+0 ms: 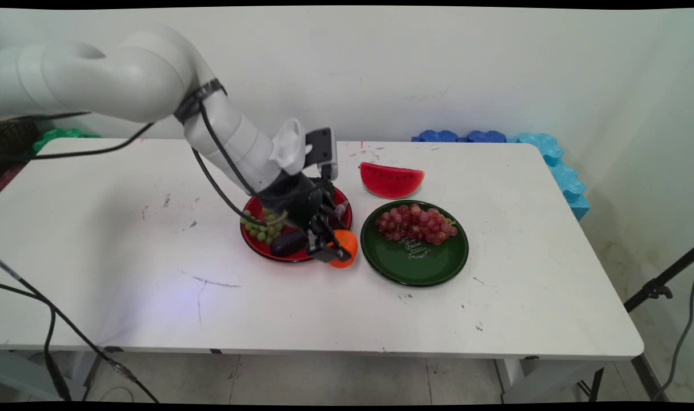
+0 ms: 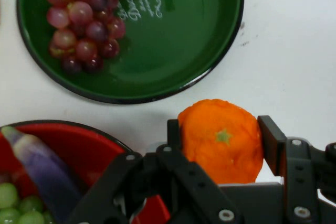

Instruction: Place the picked object on the table

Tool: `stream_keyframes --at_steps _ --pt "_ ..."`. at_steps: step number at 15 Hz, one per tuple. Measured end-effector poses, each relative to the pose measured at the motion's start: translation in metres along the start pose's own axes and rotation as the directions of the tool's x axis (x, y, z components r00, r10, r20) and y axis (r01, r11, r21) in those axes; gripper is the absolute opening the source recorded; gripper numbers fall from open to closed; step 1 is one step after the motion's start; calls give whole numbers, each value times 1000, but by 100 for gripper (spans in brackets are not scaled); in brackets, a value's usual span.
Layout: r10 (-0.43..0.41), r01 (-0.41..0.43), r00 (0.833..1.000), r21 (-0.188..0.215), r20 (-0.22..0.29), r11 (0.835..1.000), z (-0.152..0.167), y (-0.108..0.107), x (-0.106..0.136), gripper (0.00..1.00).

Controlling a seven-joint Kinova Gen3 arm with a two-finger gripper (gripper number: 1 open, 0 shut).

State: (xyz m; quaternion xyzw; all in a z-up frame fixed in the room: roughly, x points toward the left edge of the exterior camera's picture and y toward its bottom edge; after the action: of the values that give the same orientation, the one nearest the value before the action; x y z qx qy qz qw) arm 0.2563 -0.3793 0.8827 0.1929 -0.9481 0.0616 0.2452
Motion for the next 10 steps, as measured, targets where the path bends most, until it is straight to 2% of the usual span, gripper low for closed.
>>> stream_keyframes --at_steps 5,10 --pt "24 -23 1000 -26 20 999 23 -4 -15 0" --pt "43 -43 999 -40 19 998 37 -5 -27 0"
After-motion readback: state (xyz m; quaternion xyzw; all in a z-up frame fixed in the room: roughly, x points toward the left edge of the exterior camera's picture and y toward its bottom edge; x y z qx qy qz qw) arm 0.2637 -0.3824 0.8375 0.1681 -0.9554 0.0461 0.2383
